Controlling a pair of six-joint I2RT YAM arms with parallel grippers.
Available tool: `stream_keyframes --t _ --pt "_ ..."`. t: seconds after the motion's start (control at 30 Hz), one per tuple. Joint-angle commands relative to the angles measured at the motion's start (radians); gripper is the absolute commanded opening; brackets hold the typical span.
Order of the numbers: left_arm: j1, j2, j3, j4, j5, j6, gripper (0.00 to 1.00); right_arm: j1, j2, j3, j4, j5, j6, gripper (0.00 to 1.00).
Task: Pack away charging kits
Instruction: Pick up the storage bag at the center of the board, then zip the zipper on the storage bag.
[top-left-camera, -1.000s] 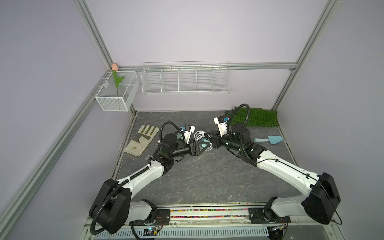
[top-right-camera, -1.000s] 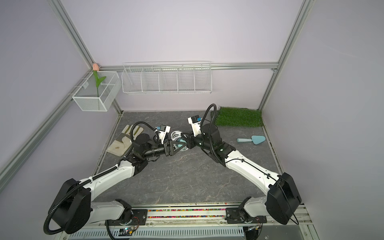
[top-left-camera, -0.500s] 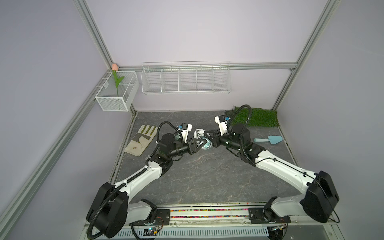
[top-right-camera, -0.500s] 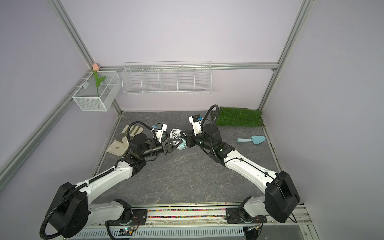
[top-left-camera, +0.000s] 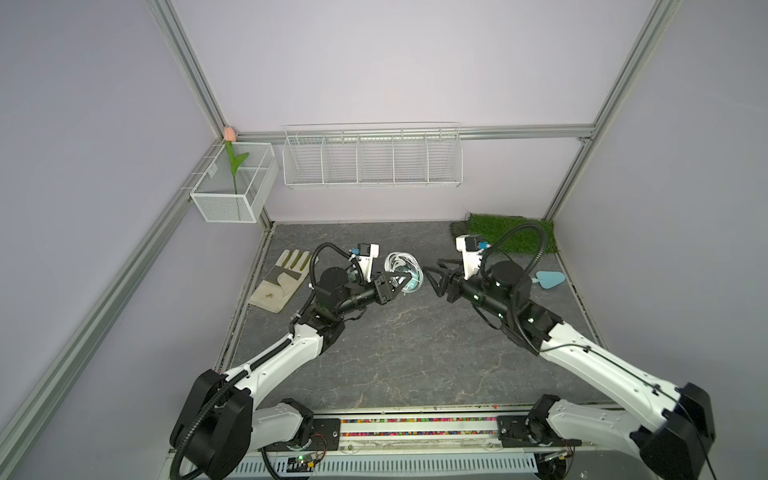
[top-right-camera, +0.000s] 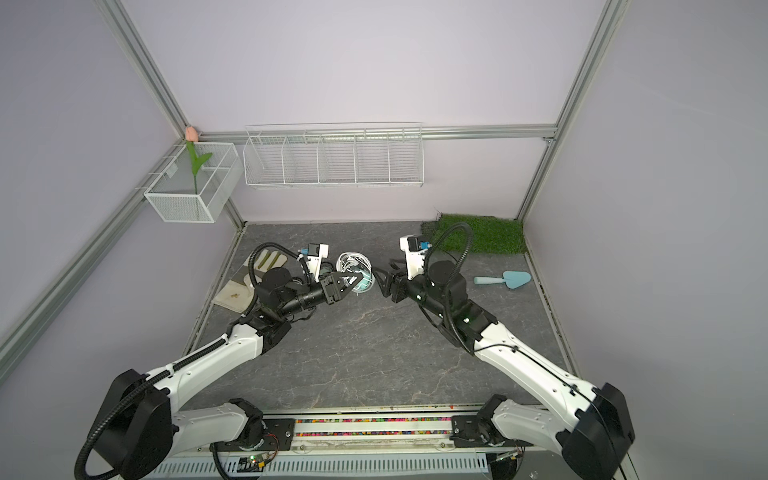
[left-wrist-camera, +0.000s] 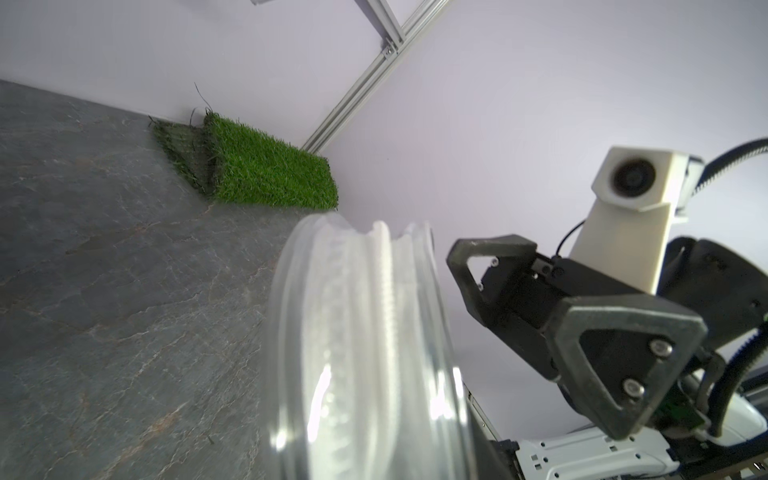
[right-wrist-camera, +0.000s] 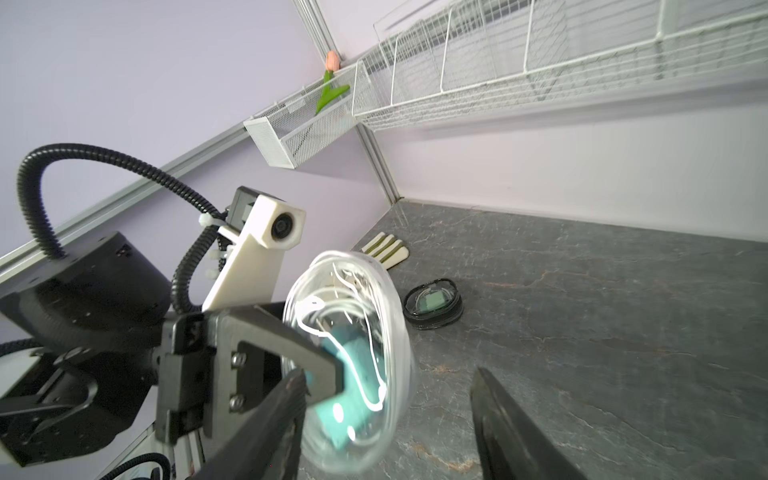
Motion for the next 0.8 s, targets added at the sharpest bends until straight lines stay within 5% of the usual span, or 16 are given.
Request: stream_keyframes --t 0.0,0.3,0.77 --pt "0.004 -0.080 0.064 0.012 -0.088 -0.059 0.14 0.053 -0.071 -0.096 0.042 0.108 -0.065 0.66" --pt "-0.002 -0.153 0.081 0.029 -0.113 -0.146 0.12 0.325 0.004 -0.113 0.214 0.265 -0.240 0.67" --pt "-0.011 -0.266 0.022 -0.029 -0.194 -0.145 0.11 0.336 0.197 0.029 0.327 0.268 -0.223 0.52"
